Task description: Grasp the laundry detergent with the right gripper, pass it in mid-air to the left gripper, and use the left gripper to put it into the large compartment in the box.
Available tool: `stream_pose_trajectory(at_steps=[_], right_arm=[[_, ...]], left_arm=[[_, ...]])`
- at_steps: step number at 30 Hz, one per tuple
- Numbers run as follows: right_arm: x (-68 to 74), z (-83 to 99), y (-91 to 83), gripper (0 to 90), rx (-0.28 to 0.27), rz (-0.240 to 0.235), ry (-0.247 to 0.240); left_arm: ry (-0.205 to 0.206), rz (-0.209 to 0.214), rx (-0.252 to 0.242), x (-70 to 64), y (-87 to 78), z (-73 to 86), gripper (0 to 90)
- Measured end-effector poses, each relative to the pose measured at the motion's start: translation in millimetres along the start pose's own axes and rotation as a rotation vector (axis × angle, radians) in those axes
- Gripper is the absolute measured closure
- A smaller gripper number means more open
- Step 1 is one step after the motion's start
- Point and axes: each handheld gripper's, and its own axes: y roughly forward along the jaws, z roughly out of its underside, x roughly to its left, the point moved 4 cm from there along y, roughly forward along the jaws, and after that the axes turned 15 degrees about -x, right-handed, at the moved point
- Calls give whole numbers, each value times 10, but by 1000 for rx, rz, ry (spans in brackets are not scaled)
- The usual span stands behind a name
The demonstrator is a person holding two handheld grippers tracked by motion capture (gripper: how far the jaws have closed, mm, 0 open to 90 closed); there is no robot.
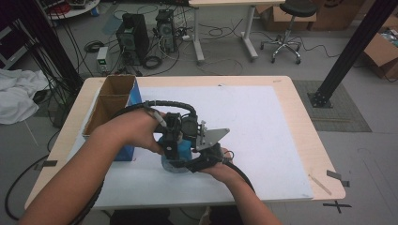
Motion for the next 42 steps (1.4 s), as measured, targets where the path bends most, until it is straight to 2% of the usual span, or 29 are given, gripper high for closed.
stream_pose_trajectory(at_steps=[9, 20, 25, 28, 35, 42], right_arm=[[-4, -41, -6, 463, -21, -2, -12], [-27, -82, -49, 432, -37, 0, -16], [-28, -107, -65, 398, -36, 21, -23], [-39, -127, -77, 333, -50, 47, -4], [-35, -131, -134, 299, -49, 91, 31], [15, -122, -164, 239, -15, 49, 24]], left_arm=[[4, -9, 35, -1, -54, -45, 383], [-13, -8, 5, 29, -105, -67, 385], [-25, 1, -2, 52, -102, -90, 384], [-21, 4, -5, 56, -89, -96, 383], [-25, 10, -11, 68, -109, -116, 383], [-25, 15, -10, 79, -116, -119, 382]])
